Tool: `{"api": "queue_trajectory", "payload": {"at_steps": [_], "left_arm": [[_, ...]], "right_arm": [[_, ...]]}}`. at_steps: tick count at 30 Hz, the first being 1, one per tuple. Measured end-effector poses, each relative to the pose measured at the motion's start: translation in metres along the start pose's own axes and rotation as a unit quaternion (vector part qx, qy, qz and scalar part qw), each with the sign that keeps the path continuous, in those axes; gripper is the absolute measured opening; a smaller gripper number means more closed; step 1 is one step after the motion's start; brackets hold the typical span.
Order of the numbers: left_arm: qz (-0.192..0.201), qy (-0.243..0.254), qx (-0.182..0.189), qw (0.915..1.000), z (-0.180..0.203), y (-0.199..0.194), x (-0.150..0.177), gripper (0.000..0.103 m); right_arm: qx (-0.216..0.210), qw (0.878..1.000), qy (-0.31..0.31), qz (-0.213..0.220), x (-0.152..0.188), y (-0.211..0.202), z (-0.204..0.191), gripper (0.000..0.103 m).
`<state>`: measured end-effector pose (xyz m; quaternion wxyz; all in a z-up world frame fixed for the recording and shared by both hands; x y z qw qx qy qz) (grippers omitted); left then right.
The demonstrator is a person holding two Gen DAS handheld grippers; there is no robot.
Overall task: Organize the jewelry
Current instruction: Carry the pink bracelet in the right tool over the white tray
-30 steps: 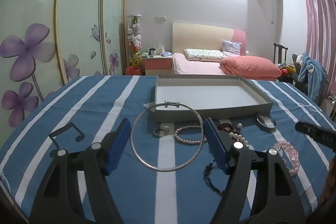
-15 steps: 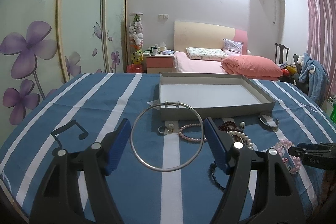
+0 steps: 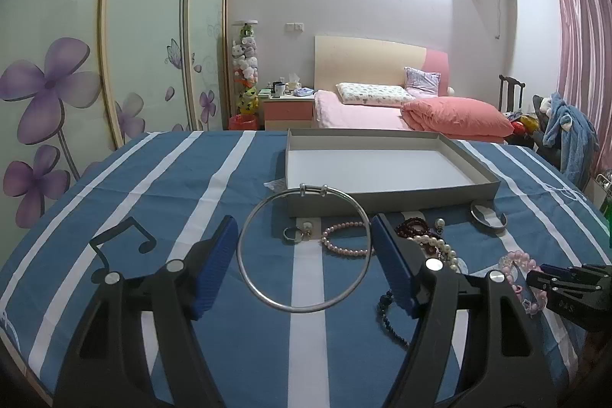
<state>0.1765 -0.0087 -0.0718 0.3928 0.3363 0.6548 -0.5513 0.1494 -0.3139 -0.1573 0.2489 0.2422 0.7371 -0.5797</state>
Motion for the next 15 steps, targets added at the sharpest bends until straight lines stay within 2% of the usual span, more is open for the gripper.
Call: {"api": "queue_trajectory", "payload": {"at_steps": [4,8,15], "left_arm": [[0.006,-0.005,-0.004,1.0000,-0.002,-0.002,-0.003,0.070],[0.017,-0.012,-0.007,0.9998,-0.004,-0.006,-0.008,0.070],[0.039,-0.017,-0.009,0.9991,-0.003,-0.016,-0.014,0.070]], "right_arm": [[-0.015,1.000,0.011,0.024,-0.005,-0.006,-0.002,0.024],[-0.029,0.996,-0.001,0.082,-0.023,-0.029,-0.014,0.024],[-0.069,0.982,-0.019,0.178,-0.050,-0.064,-0.040,0.024]]}}
Point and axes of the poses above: each gripper's, at about its wrist camera, not at the fingertips, and y roughly the way its jaws point, z to its right, x to its underside, the point moved 9 cm from there along y, roughly the way its jaws point, and after that the axes turned 11 degrees about -x, right-handed, at the moved point
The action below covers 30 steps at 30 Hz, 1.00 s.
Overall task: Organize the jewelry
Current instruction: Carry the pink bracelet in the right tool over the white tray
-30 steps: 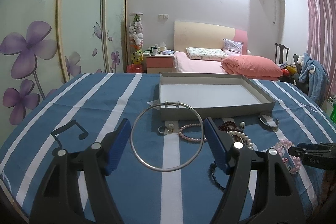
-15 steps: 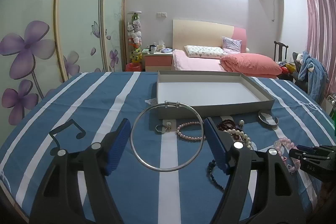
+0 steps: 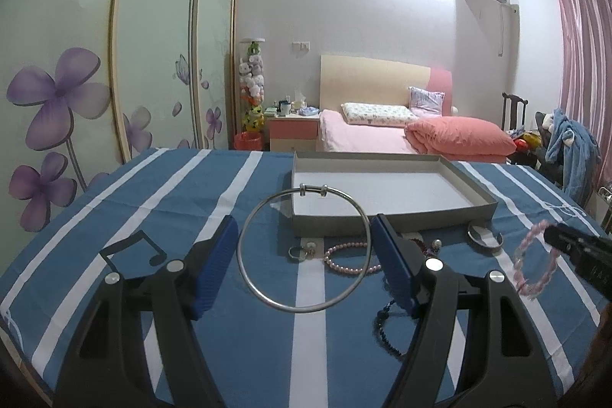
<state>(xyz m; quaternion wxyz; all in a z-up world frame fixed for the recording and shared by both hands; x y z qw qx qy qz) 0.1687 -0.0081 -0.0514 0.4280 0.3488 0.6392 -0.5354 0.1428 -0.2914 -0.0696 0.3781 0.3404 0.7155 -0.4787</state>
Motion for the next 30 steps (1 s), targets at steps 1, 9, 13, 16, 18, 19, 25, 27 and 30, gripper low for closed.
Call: {"api": "queue_trajectory", "payload": {"at_steps": [1,9,13,16,18,19,25,27,30], "left_arm": [[0.005,0.000,-0.001,1.0000,0.000,-0.002,-0.001,0.070],[0.034,-0.004,-0.002,0.9994,0.001,-0.016,-0.012,0.070],[0.049,-0.006,0.002,0.9988,0.005,-0.022,-0.021,0.070],[0.063,-0.004,0.003,0.9980,0.009,-0.025,-0.029,0.070],[0.072,-0.001,0.002,0.9974,0.011,-0.025,-0.035,0.070],[0.078,0.001,0.001,0.9969,0.013,-0.025,-0.040,0.070],[0.103,0.004,-0.002,0.9947,0.026,-0.012,-0.069,0.070],[0.105,0.001,-0.006,0.9944,0.029,-0.002,-0.078,0.070],[0.110,-0.003,-0.018,0.9938,0.034,0.015,-0.089,0.070]], "right_arm": [[-0.003,1.000,0.000,0.009,-0.004,-0.001,-0.003,0.024],[-0.012,0.996,-0.002,0.084,-0.032,-0.022,-0.020,0.024],[-0.014,0.993,-0.017,0.112,-0.047,-0.028,-0.031,0.024],[-0.014,0.991,-0.029,0.130,-0.059,-0.029,-0.036,0.024],[-0.014,0.990,-0.034,0.140,-0.066,-0.028,-0.039,0.024],[-0.014,0.989,-0.037,0.144,-0.070,-0.027,-0.040,0.024],[-0.013,0.985,-0.043,0.167,-0.093,-0.014,-0.039,0.024],[-0.010,0.983,-0.042,0.176,-0.102,-0.008,-0.037,0.024],[-0.003,0.980,-0.041,0.192,-0.114,-0.001,-0.033,0.024]]}}
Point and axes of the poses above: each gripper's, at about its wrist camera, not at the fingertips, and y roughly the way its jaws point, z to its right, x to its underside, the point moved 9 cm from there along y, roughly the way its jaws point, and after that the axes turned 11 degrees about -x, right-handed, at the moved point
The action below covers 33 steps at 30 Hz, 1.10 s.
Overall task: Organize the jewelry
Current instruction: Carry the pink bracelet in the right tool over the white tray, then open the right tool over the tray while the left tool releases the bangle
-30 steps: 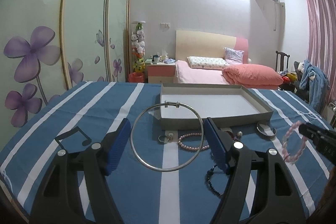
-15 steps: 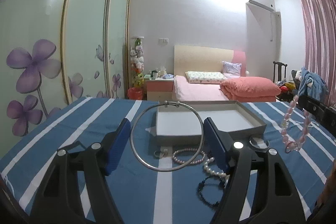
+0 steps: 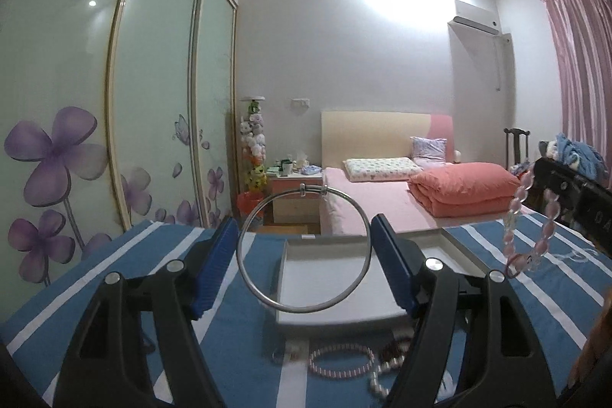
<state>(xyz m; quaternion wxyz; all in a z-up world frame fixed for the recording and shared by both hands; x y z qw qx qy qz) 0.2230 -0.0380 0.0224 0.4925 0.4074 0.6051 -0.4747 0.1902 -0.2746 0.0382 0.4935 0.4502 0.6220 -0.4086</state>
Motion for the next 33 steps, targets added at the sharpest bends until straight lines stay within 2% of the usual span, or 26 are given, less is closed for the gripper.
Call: {"api": "queue_trajectory", "payload": {"at_steps": [6,10,20,30,32,33], "left_arm": [[-0.003,0.013,-0.004,0.9999,0.022,0.036,0.000,0.070],[-0.024,0.021,0.000,0.9995,0.036,0.065,0.010,0.070],[-0.096,0.036,0.016,0.9947,0.055,0.123,0.044,0.070],[-0.176,0.049,0.045,0.9821,0.073,0.160,0.082,0.070],[-0.187,0.048,0.046,0.9802,0.074,0.162,0.087,0.071],[-0.187,0.046,0.046,0.9801,0.073,0.162,0.088,0.071]], "right_arm": [[0.008,1.000,-0.003,-0.001,-0.001,0.031,0.009,0.024],[0.012,1.000,0.004,-0.023,0.010,0.055,0.019,0.024],[0.008,0.992,0.053,-0.115,0.058,0.114,0.043,0.024],[-0.013,0.970,0.117,-0.214,0.103,0.146,0.048,0.025],[-0.014,0.968,0.125,-0.219,0.104,0.145,0.052,0.036],[-0.012,0.968,0.126,-0.217,0.103,0.145,0.052,0.052]]}}
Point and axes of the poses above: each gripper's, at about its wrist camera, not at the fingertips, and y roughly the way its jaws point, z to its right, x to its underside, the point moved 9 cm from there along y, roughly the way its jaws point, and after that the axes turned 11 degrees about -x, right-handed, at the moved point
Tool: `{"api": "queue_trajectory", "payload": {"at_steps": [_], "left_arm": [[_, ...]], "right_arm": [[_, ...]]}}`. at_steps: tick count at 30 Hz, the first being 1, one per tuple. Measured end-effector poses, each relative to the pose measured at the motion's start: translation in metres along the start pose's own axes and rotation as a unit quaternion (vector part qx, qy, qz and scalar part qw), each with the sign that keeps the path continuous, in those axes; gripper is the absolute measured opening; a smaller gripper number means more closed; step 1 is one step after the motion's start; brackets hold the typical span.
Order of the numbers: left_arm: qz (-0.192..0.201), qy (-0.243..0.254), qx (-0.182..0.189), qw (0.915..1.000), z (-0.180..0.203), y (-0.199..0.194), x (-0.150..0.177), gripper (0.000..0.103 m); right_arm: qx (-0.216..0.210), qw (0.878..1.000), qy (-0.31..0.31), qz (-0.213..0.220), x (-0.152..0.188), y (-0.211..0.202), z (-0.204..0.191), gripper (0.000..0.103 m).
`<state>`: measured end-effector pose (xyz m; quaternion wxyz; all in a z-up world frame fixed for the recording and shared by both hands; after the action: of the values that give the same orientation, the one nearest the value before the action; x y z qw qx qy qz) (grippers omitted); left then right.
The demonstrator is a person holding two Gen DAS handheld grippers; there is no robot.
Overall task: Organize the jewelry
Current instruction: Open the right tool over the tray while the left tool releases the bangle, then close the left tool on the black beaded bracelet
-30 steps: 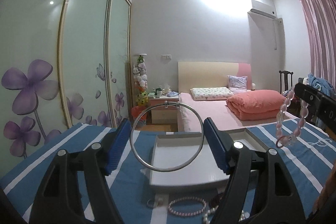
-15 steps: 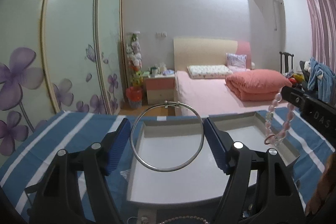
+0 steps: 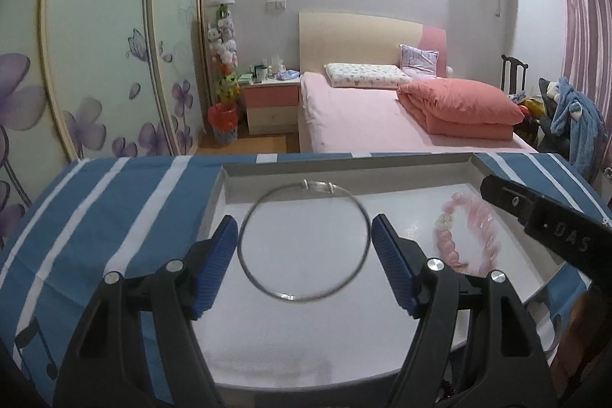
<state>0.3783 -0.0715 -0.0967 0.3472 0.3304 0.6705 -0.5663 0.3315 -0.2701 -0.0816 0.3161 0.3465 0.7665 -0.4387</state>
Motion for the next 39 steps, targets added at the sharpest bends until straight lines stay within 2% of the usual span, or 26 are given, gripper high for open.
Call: {"api": "queue_trajectory", "payload": {"at_steps": [1,6,12,18,22,27,31,35,39], "left_arm": [[0.002,-0.002,-0.004,1.0000,-0.002,-0.001,-0.001,0.071],[0.021,-0.021,-0.018,0.9994,-0.019,-0.013,-0.014,0.071],[0.036,-0.042,-0.031,0.9980,-0.042,-0.037,-0.020,0.071],[0.040,-0.034,-0.021,0.9984,-0.052,-0.071,-0.005,0.071],[0.035,-0.022,-0.001,0.9992,-0.054,-0.094,0.015,0.071],[0.000,0.003,0.047,0.9989,-0.048,-0.117,0.056,0.071],[-0.052,0.040,0.091,0.9937,-0.038,-0.127,0.100,0.070],[-0.098,0.056,0.115,0.9870,-0.027,-0.127,0.126,0.063],[-0.107,0.085,0.114,0.9840,-0.013,-0.127,0.140,0.061]], "right_arm": [[0.002,1.000,0.000,0.007,-0.003,-0.002,-0.001,0.058],[0.007,0.999,-0.005,0.040,-0.017,-0.025,-0.004,0.058],[0.011,0.999,-0.009,0.053,-0.021,-0.048,-0.005,0.058],[0.016,0.998,-0.018,0.057,-0.016,-0.074,-0.007,0.058],[0.022,0.998,-0.021,0.053,-0.007,-0.089,-0.003,0.058],[0.026,0.999,-0.027,0.026,0.019,-0.103,-0.002,0.058],[0.028,0.999,-0.033,0.004,0.043,-0.113,0.000,0.058],[0.026,1.000,-0.015,-0.008,0.057,-0.118,0.005,0.058],[0.024,0.999,-0.005,-0.022,0.072,-0.117,0.007,0.058]]}}
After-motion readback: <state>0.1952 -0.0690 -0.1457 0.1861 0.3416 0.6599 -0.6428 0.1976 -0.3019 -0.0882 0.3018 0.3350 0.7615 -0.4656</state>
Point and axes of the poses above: each gripper's, at about its wrist camera, not at the fingertips, and y roughly the way its jaws point, z to its right, x to its underside, the point moved 9 cm from there along y, roughly the way its jaws point, and after that the axes turned 11 degrees about -x, right-handed, at the moved point
